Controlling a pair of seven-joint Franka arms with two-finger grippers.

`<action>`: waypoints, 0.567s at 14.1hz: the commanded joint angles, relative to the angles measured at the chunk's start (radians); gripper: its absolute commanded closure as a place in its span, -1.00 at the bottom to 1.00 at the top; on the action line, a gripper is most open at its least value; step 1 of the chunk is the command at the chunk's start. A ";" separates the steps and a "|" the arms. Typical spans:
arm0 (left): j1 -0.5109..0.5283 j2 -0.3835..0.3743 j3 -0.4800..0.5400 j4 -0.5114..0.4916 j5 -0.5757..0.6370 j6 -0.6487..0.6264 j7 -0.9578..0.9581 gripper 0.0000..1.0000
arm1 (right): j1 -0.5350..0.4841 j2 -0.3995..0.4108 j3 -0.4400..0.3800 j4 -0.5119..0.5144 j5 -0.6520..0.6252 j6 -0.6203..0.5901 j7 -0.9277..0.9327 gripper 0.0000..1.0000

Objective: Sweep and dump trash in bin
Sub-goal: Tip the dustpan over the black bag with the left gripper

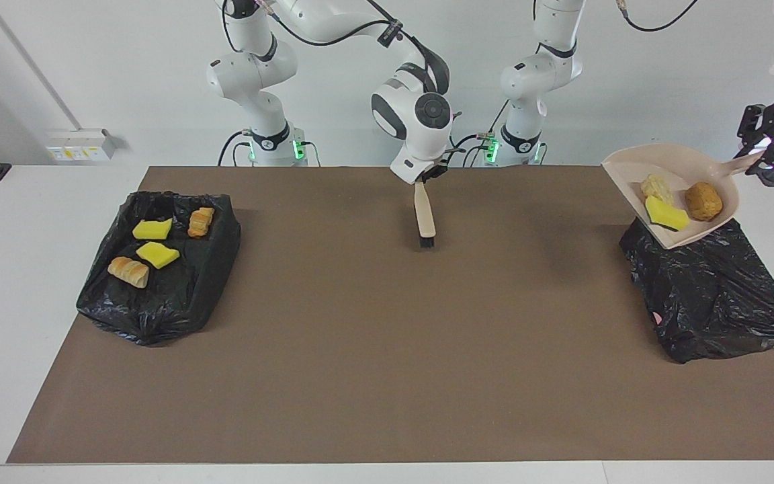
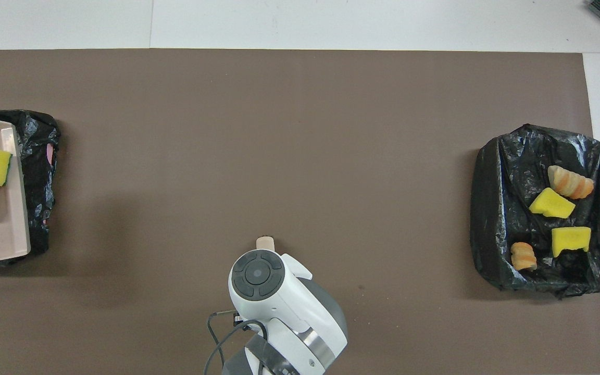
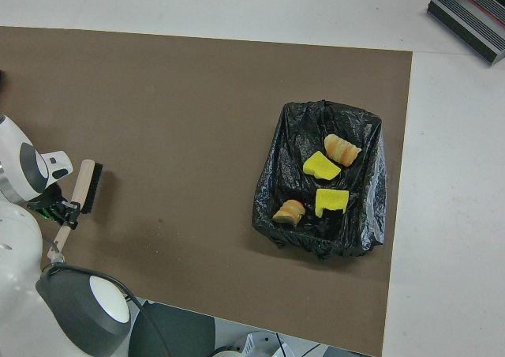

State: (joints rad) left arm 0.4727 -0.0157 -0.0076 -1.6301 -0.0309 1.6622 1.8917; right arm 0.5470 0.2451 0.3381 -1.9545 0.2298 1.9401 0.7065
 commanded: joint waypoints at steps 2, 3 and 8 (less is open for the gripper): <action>0.056 0.085 -0.008 0.015 0.081 0.126 0.096 1.00 | 0.030 0.028 -0.001 -0.032 0.014 0.083 0.056 1.00; 0.085 0.106 -0.009 0.015 0.107 0.154 0.115 1.00 | 0.040 0.026 -0.002 -0.041 0.013 0.097 0.059 1.00; 0.109 0.158 -0.008 -0.020 0.339 0.374 0.192 1.00 | 0.028 0.017 -0.004 -0.009 -0.015 0.025 0.073 -1.00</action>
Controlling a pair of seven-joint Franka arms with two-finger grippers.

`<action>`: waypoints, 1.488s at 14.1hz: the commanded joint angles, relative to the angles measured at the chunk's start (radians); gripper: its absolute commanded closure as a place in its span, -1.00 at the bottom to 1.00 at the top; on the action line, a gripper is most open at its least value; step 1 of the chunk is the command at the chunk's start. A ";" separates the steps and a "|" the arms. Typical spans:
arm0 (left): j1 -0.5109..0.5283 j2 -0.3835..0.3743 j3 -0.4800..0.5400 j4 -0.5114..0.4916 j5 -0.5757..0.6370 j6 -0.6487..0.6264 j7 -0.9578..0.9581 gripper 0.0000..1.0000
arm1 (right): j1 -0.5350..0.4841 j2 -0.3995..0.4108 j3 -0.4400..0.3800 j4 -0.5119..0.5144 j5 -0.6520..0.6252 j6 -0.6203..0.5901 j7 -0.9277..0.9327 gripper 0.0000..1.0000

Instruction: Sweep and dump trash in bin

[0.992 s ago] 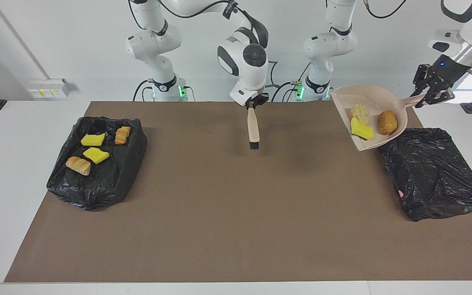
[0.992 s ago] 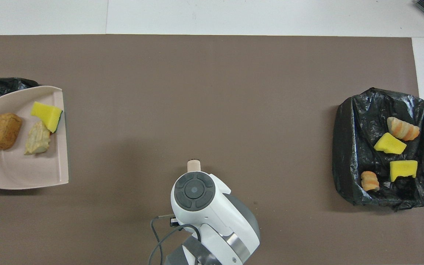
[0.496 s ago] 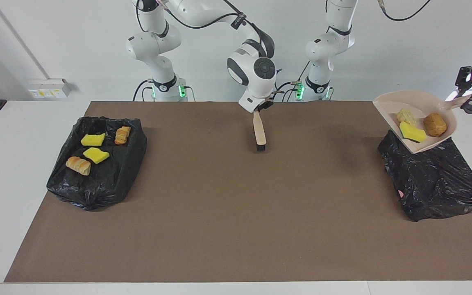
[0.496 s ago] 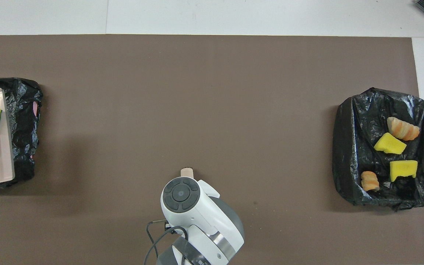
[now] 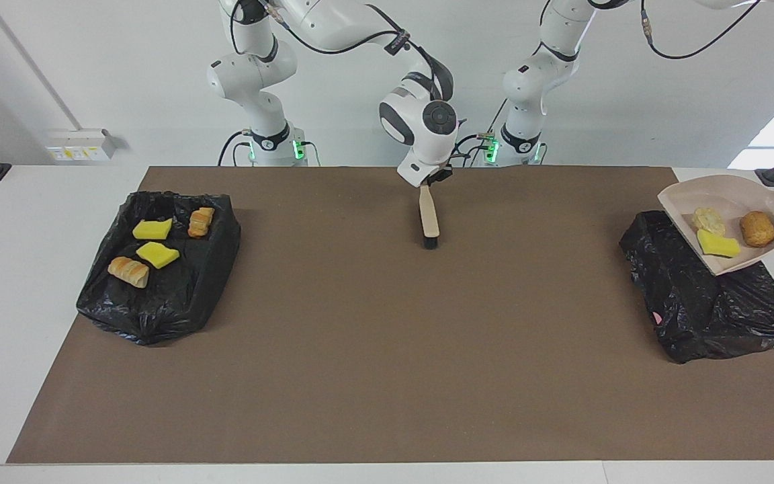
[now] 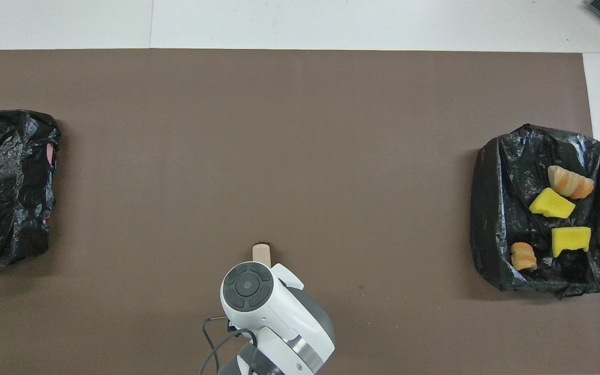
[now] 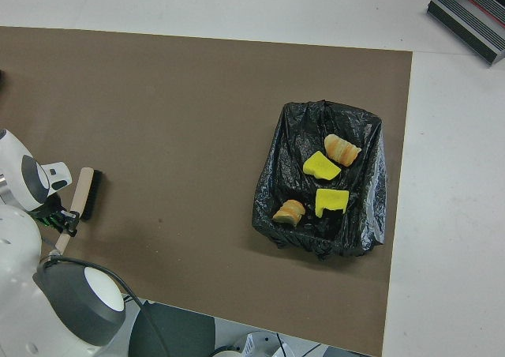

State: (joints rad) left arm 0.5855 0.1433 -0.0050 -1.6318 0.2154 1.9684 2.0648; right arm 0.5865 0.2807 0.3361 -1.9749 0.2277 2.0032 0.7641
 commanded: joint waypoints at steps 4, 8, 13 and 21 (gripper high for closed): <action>-0.074 0.006 -0.010 -0.060 0.315 0.115 -0.084 1.00 | -0.040 -0.018 -0.005 0.132 -0.034 -0.210 0.015 -1.00; -0.150 -0.013 -0.010 -0.121 0.529 0.138 -0.311 1.00 | -0.105 -0.063 0.000 0.203 -0.067 -0.317 -0.047 -1.00; -0.159 -0.007 -0.010 -0.143 0.573 0.231 -0.371 1.00 | -0.236 -0.164 -0.012 0.284 -0.091 -0.498 -0.320 -1.00; -0.134 -0.011 -0.012 -0.181 0.558 0.340 -0.445 1.00 | -0.473 -0.224 -0.019 0.430 -0.254 -0.623 -0.687 -1.00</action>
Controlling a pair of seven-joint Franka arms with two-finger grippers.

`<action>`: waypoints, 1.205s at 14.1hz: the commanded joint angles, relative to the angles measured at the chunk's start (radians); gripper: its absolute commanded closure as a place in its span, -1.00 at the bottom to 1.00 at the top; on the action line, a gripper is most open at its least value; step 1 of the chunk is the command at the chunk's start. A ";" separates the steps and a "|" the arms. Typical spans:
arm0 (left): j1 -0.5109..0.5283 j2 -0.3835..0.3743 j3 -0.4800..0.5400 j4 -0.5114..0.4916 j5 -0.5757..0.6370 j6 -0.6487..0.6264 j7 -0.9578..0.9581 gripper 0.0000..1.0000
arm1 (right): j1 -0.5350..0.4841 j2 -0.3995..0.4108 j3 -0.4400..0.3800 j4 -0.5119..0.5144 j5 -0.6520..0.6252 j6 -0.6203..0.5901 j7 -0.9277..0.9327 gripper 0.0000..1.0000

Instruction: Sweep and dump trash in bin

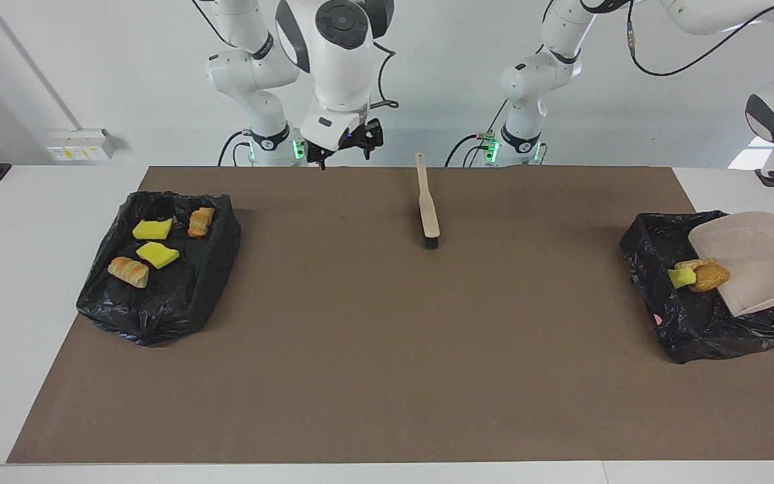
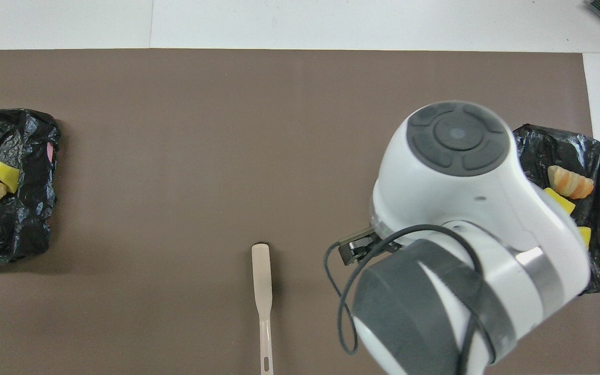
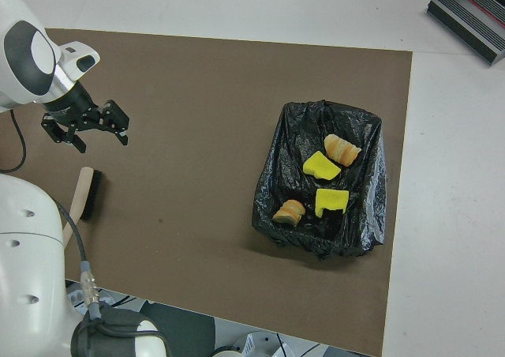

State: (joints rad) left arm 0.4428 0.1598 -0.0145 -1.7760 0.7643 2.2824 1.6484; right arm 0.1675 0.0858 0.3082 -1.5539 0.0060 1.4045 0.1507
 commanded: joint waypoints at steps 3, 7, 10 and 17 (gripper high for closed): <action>0.011 -0.034 0.002 -0.039 0.039 0.019 -0.032 1.00 | -0.158 -0.058 0.008 0.011 -0.037 -0.024 -0.086 -1.00; 0.001 -0.026 0.002 0.013 0.150 0.019 -0.035 1.00 | -0.226 -0.058 0.012 0.012 -0.058 -0.015 -0.088 -1.00; -0.003 -0.034 0.002 0.071 0.173 -0.003 -0.032 1.00 | -0.226 -0.055 -0.061 0.043 -0.060 -0.002 -0.083 -1.00; -0.096 -0.105 -0.022 0.098 -0.039 -0.310 -0.058 1.00 | -0.217 -0.058 -0.279 0.060 -0.046 0.060 -0.059 -1.00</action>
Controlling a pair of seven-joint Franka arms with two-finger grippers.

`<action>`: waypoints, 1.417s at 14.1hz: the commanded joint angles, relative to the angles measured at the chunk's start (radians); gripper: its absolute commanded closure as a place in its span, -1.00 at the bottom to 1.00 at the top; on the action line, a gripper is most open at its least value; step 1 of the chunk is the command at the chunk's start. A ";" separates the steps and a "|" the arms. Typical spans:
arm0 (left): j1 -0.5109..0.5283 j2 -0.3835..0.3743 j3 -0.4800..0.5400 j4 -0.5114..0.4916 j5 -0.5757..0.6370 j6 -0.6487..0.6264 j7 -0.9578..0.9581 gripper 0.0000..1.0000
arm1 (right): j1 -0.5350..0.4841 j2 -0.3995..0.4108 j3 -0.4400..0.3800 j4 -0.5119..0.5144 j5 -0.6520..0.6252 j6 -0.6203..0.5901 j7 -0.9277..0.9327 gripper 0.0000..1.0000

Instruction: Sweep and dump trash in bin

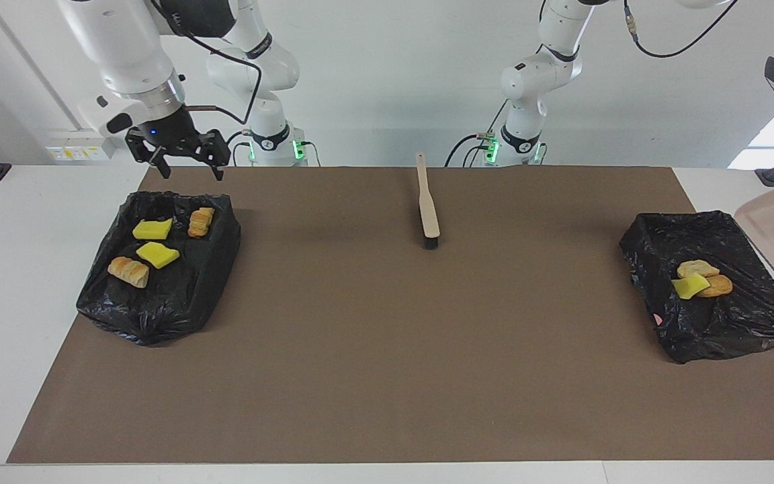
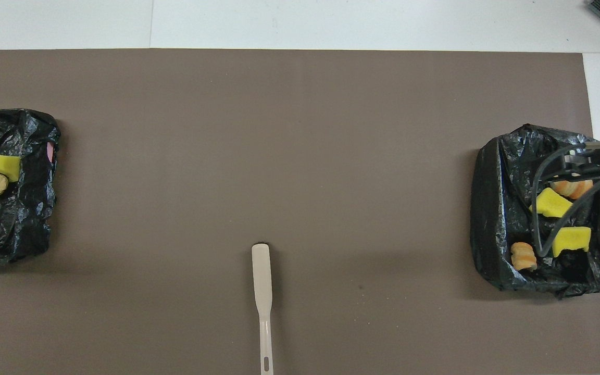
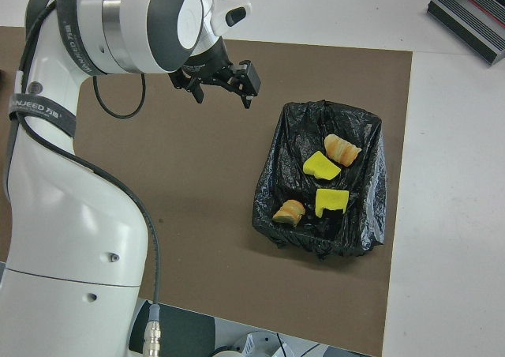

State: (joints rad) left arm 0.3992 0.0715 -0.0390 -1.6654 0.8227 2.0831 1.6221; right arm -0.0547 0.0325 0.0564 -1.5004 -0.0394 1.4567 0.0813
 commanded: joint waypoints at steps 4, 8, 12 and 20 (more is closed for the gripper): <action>-0.088 -0.021 -0.001 -0.014 -0.442 -0.236 -0.066 1.00 | -0.008 -0.098 -0.033 -0.061 0.019 0.002 0.100 -1.00; -0.252 -0.021 -0.001 -0.034 -0.506 -0.328 -0.383 1.00 | -0.017 -0.134 -0.036 -0.116 0.058 0.022 0.112 -1.00; -0.403 -0.021 -0.001 -0.077 -0.598 -0.379 -0.790 1.00 | -0.019 -0.132 -0.035 -0.109 0.055 0.016 0.101 -1.00; -0.709 0.023 -0.001 -0.111 -0.760 -0.325 -1.566 1.00 | -0.013 -0.128 -0.033 -0.103 0.055 0.016 0.101 -1.00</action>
State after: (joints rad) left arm -0.2495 0.0763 -0.0615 -1.7661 0.0864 1.7198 0.1898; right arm -0.0585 -0.0805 0.0178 -1.5856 -0.0057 1.4564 0.1768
